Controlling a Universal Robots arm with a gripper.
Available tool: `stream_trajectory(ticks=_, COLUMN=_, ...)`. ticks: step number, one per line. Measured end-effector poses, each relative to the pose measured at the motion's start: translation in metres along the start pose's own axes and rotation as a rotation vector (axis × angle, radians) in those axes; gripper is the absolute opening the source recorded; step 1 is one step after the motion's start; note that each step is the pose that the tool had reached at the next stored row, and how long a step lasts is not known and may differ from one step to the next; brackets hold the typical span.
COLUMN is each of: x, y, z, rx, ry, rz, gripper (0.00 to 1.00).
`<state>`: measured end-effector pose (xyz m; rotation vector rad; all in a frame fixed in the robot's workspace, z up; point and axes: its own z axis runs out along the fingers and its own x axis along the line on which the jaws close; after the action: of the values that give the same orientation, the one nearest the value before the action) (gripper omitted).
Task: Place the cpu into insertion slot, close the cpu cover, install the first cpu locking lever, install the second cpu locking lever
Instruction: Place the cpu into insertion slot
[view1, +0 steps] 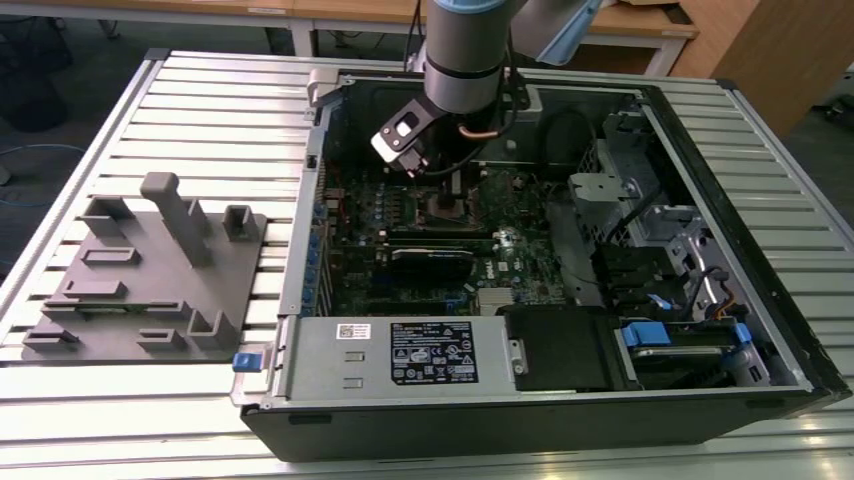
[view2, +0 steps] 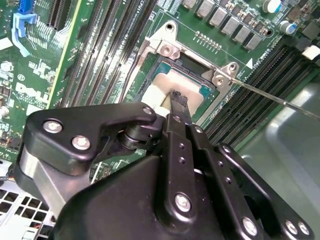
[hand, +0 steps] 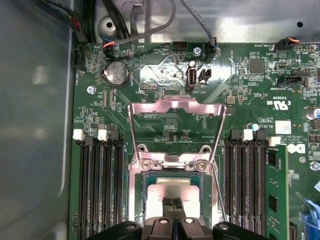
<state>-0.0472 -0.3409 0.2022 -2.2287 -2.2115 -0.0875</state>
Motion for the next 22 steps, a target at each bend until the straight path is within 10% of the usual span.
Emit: stream_trajectory(ticks=22, x=-0.0002, y=-0.0002, z=0.0042, rx=-0.0002, ry=0.0002, rz=0.000, gripper=0.11)
